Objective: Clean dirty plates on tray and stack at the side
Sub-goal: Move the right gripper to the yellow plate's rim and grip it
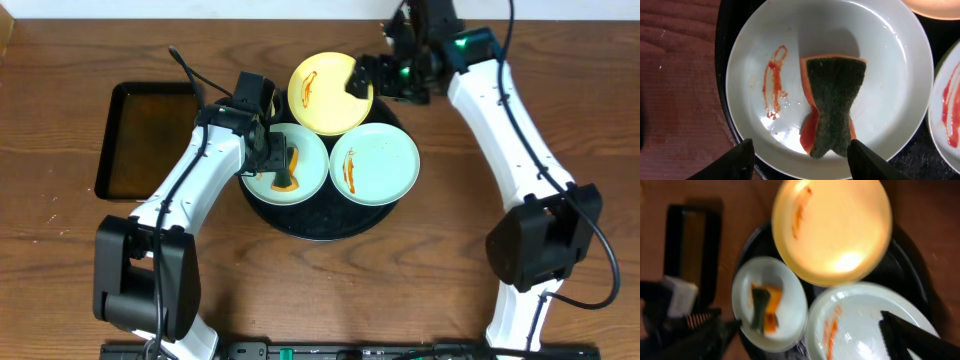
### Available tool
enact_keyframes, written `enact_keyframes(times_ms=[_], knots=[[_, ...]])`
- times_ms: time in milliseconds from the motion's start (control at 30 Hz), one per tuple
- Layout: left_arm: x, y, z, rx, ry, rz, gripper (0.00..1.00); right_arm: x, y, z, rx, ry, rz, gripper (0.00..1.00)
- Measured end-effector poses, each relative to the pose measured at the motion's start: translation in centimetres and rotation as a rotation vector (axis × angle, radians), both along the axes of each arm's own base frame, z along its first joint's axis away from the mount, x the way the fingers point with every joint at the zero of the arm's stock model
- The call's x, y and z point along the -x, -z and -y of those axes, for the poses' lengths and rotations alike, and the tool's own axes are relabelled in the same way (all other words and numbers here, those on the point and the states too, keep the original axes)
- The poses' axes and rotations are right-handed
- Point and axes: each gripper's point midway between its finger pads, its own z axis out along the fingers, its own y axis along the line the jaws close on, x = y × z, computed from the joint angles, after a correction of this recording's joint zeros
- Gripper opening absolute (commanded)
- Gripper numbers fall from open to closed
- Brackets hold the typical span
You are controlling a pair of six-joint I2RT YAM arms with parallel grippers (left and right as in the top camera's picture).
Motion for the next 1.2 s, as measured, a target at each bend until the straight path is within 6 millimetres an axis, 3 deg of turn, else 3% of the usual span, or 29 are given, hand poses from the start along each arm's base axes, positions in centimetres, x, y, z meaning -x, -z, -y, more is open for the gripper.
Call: enact_keyframes(times_ms=[33, 100, 167, 267, 467, 600, 633, 667, 700, 733, 767, 800, 933, 1033, 1200], knots=[[0.0, 0.0, 0.0, 0.000, 0.000, 0.001, 0.61, -0.2, -0.1, -0.9, -0.001, -0.013, 0.025, 0.49], [0.0, 0.0, 0.0, 0.001, 0.000, 0.001, 0.61, -0.4, 0.1, -2.5, 0.003, -0.051, 0.061, 0.35], [0.0, 0.0, 0.0, 0.001, 0.000, 0.001, 0.62, -0.4, 1.1, -4.3, 0.018, -0.085, 0.080, 0.37], [0.0, 0.0, 0.0, 0.001, -0.001, 0.000, 0.66, -0.3, 4.7, -6.0, 0.089, -0.107, 0.060, 0.45], [0.0, 0.0, 0.0, 0.000, 0.000, 0.002, 0.66, 0.7, 12.3, -6.6, 0.178, -0.135, -0.071, 0.32], [-0.1, 0.0, 0.0, 0.001, 0.000, 0.003, 0.66, 1.2, 12.9, -7.1, 0.156, -0.179, -0.087, 0.32], [-0.1, 0.0, 0.0, 0.001, 0.000, 0.003, 0.66, 1.2, 12.8, -7.3, 0.148, -0.187, -0.082, 0.45], [-0.1, 0.0, 0.0, 0.001, 0.000, 0.003, 0.66, 1.2, 12.7, -7.4, 0.140, -0.194, -0.078, 0.52], [-0.1, 0.0, 0.0, 0.001, 0.000, 0.003, 0.66, 1.2, 12.7, -7.5, 0.137, -0.203, -0.076, 0.67], [-0.1, 0.0, 0.0, 0.001, 0.000, 0.003, 0.66, 1.3, 12.7, -7.5, 0.135, -0.204, -0.078, 0.98], [-0.1, 0.0, 0.0, 0.001, 0.000, 0.003, 0.66, 1.3, 12.7, -7.6, 0.133, -0.207, -0.078, 0.99], [-0.1, 0.0, 0.0, 0.001, 0.000, 0.003, 0.66, 1.3, 12.6, -7.6, 0.132, -0.211, -0.076, 0.95], [-0.1, 0.0, 0.0, 0.001, 0.000, 0.005, 0.66, 1.3, 12.6, -7.6, 0.134, -0.218, -0.071, 0.50], [-0.1, 0.0, 0.0, 0.001, 0.000, 0.005, 0.67, 1.2, 12.9, -7.2, 0.165, -0.211, -0.066, 0.38], [-0.1, 0.0, 0.0, 0.002, 0.000, 0.006, 0.67, 1.4, 13.2, -6.7, 0.202, -0.200, -0.074, 0.32]])
